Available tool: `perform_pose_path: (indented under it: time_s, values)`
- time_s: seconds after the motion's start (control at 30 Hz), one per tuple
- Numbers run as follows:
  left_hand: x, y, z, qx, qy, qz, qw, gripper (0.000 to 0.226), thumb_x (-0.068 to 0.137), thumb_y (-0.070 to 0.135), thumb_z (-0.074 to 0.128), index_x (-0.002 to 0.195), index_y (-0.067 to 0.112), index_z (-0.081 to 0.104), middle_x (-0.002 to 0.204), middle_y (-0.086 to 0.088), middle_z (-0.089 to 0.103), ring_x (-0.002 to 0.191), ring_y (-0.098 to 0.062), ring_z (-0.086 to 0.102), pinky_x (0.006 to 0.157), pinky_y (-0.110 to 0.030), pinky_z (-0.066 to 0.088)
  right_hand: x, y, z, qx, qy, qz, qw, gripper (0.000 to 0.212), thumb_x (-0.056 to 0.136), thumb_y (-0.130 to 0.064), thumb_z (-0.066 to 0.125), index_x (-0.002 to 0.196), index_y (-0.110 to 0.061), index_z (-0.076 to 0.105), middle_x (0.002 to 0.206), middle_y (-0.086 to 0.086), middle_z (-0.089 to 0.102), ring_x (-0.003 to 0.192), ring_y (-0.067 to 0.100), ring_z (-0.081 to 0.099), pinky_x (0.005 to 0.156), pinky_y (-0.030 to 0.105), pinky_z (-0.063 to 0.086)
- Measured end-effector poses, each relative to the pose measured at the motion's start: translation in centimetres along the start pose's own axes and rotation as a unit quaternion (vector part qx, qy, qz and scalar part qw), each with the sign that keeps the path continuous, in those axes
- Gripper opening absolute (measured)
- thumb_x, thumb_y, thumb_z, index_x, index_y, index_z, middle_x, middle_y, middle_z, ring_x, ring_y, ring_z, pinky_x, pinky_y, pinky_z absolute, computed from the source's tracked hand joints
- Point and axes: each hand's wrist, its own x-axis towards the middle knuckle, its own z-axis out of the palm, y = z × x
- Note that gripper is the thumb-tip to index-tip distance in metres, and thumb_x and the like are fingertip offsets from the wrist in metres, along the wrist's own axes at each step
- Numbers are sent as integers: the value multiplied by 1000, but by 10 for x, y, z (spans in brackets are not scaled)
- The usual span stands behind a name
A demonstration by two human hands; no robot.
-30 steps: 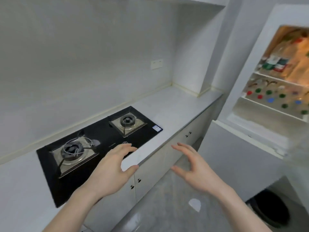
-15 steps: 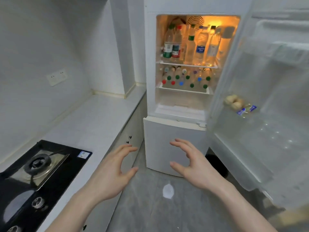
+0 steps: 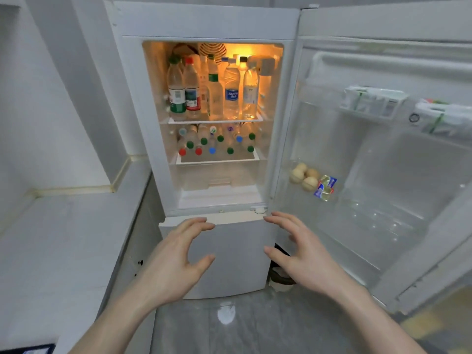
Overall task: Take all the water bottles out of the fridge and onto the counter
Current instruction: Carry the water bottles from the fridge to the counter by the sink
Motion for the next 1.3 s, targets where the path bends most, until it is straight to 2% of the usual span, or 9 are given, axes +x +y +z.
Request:
perform_pose_path:
  time_s: [0.1, 0.33, 0.43, 0.67, 0.83, 0.9, 1.03, 1.13, 1.3]
  values:
    - [38, -17, -15, -5, -7, 32, 999, 53, 90, 44, 71, 139, 47, 50, 148, 35, 36, 138, 10, 36, 109, -13, 26, 26, -10, 3, 0, 27, 9, 1000, 55, 92, -37, 76, 142, -46, 54, 153, -31, 41, 141, -8, 41, 118, 34, 40]
    - [111, -57, -45, 20, -15, 82, 996, 52, 92, 46, 68, 140, 45, 50, 149, 32, 37, 138, 4, 40, 106, -15, 29, 81, -23, 14, -13, 66, 23, 997, 53, 93, -32, 76, 141, -44, 56, 151, -30, 43, 138, -15, 40, 117, 24, 38]
    - [138, -66, -55, 29, -15, 93, 995, 51, 92, 47, 67, 140, 45, 49, 150, 34, 35, 137, 6, 38, 104, -11, 26, 105, -27, 18, -15, 74, 16, 997, 53, 93, -34, 76, 141, -44, 56, 151, -29, 43, 139, -14, 40, 117, 27, 39]
    - [225, -82, -88, 41, 36, 113, 992, 51, 91, 43, 71, 139, 42, 52, 149, 30, 36, 138, 1, 40, 111, -21, 31, 201, -34, 12, -17, 66, -24, 997, 55, 95, -42, 72, 144, -49, 49, 151, -37, 37, 139, -11, 40, 117, 33, 41]
    - [293, -84, -119, 85, 85, 109, 987, 51, 89, 41, 73, 136, 39, 53, 149, 24, 37, 130, -4, 48, 100, -23, 39, 295, -45, 4, 14, 69, -78, 994, 56, 94, -36, 74, 145, -44, 52, 148, -33, 43, 135, -9, 44, 114, 31, 44]
    - [320, -86, -132, 98, 102, 102, 985, 54, 89, 39, 73, 139, 35, 52, 151, 20, 37, 134, -7, 45, 103, -25, 39, 329, -50, 1, 36, 74, -91, 992, 56, 93, -33, 75, 144, -42, 53, 143, -31, 46, 130, -7, 49, 110, 30, 48]
    - [375, -93, -158, 149, 115, 66, 980, 68, 92, 38, 71, 151, 28, 40, 161, 8, 28, 145, -17, 36, 117, -36, 36, 394, -58, -5, 65, 73, -107, 989, 57, 93, -36, 74, 145, -44, 50, 143, -26, 47, 129, 2, 52, 108, 35, 51]
    - [415, -99, -173, 182, 130, 52, 973, 82, 87, 39, 74, 156, 24, 32, 164, 1, 21, 149, -25, 31, 121, -42, 33, 434, -62, -7, 85, 67, -114, 987, 60, 93, -36, 74, 147, -44, 48, 148, -23, 45, 132, 3, 50, 109, 36, 51]
    - [475, -100, -180, 239, 139, 4, 961, 95, 84, 29, 74, 160, 19, 17, 168, -10, 8, 153, -36, 20, 122, -44, 28, 481, -69, 3, 105, 77, -140, 982, 63, 92, -36, 76, 148, -39, 48, 142, -26, 44, 126, 0, 48, 105, 28, 48]
